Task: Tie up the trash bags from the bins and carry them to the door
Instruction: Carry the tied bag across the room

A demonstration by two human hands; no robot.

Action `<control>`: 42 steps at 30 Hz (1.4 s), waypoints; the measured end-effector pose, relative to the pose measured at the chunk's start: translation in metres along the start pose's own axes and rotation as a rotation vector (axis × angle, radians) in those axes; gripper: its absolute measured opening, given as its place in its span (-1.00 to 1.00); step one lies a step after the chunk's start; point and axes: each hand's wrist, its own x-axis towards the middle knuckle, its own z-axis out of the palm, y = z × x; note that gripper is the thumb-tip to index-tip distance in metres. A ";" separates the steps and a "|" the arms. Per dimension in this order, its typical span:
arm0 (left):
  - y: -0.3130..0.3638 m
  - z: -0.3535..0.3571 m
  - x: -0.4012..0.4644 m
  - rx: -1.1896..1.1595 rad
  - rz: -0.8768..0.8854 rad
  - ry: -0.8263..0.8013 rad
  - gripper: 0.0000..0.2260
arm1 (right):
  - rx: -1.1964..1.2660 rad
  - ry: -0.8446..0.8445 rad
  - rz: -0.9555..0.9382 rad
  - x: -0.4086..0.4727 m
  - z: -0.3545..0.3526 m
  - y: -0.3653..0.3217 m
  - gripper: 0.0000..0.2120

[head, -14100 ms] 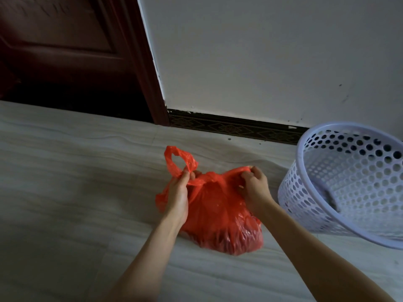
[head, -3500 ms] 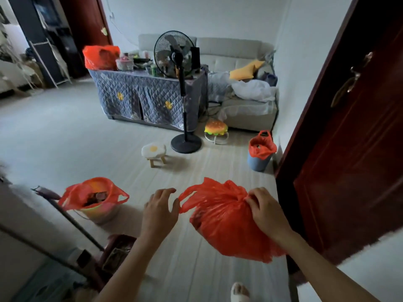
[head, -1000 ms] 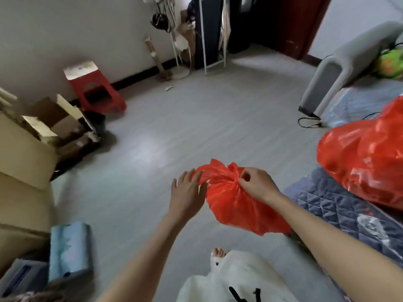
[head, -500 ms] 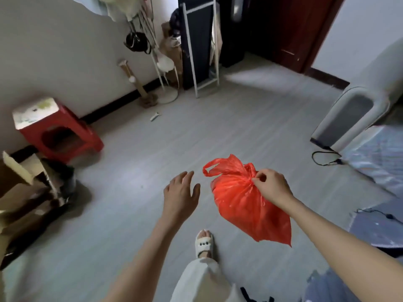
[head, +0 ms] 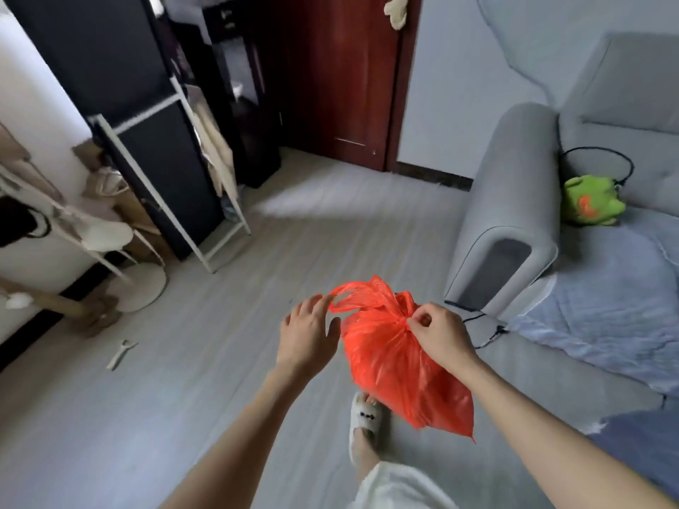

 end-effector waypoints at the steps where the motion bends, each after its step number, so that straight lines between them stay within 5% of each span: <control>1: 0.005 -0.001 0.031 -0.003 0.000 -0.017 -0.59 | 0.011 -0.002 0.013 0.028 -0.003 0.000 -0.89; 21: 0.103 0.009 0.757 -0.003 0.242 -0.205 -0.57 | 0.126 0.271 0.487 0.679 -0.100 0.017 -0.91; 28: 0.183 0.026 0.940 0.051 0.376 -0.255 -0.54 | 0.226 0.389 0.605 0.829 -0.140 0.039 -0.89; 36: 0.271 0.193 1.173 0.234 0.521 -0.116 -0.39 | 0.246 0.384 0.739 1.059 -0.118 0.180 -0.87; 42: 0.278 0.397 1.326 0.452 0.688 0.073 -0.23 | 0.149 0.442 0.849 1.194 -0.011 0.336 -0.86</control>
